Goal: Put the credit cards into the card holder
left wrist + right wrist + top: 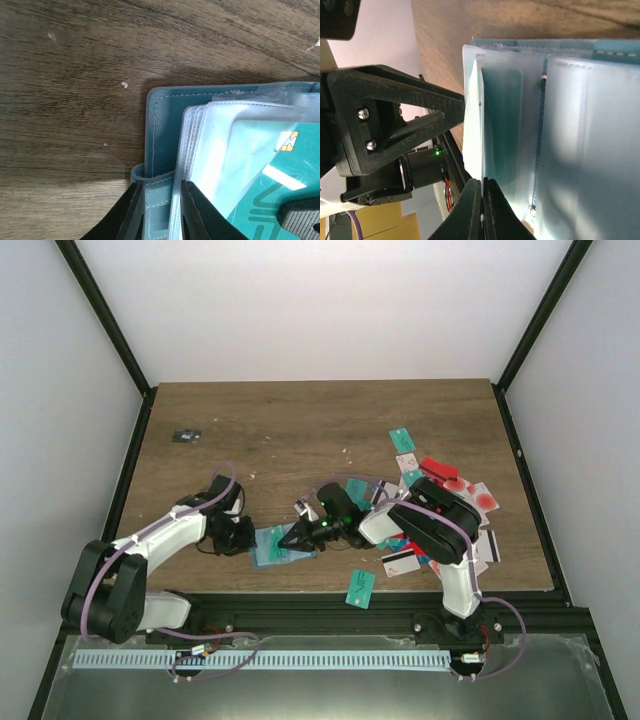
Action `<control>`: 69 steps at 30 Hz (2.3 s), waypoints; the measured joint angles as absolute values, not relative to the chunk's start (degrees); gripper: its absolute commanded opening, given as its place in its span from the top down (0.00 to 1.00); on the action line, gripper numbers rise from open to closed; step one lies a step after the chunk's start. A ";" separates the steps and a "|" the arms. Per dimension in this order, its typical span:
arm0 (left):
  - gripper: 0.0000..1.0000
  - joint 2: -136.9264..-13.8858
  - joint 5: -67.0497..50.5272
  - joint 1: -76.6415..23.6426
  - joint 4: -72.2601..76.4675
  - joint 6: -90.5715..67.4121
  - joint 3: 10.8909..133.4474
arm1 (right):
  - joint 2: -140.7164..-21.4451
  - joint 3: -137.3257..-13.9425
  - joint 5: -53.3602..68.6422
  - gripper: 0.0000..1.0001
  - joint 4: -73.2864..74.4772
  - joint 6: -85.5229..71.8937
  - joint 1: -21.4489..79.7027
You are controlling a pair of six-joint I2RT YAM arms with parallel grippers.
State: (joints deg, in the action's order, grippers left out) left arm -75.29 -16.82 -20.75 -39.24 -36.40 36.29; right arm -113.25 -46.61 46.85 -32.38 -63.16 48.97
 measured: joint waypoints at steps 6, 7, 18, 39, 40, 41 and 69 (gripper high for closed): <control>0.78 -75.59 -16.91 -20.64 -39.24 -36.53 36.23 | -115.48 -46.33 45.71 0.99 -37.54 -65.06 49.52; 0.78 -75.59 -16.93 -20.64 -39.27 -36.64 36.18 | -115.61 -46.33 45.69 0.99 -37.76 -65.08 49.65; 0.80 -76.25 -16.82 -20.60 -39.27 -37.08 36.03 | -117.32 -46.00 45.89 0.99 -41.54 -65.45 50.13; 0.84 -77.41 -16.49 -20.08 -39.72 -37.04 36.32 | -120.92 -50.92 47.33 0.99 -41.01 -65.43 51.42; 0.84 -77.41 -16.43 -20.01 -39.81 -37.04 36.34 | -120.97 -51.03 47.35 0.99 -40.73 -65.30 51.44; 0.84 -77.41 -16.38 -20.01 -39.88 -37.01 36.38 | -120.97 -51.11 47.37 0.99 -40.42 -65.17 51.44; 0.81 -76.95 -15.94 -20.34 -41.98 -35.66 38.89 | -119.42 -60.05 46.74 0.69 -18.35 -54.35 53.63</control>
State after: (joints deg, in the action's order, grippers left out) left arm -76.95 -15.94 -20.34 -41.98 -35.66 38.89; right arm -119.42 -60.05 46.74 -18.35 -54.35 53.63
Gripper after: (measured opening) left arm 0.185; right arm 0.263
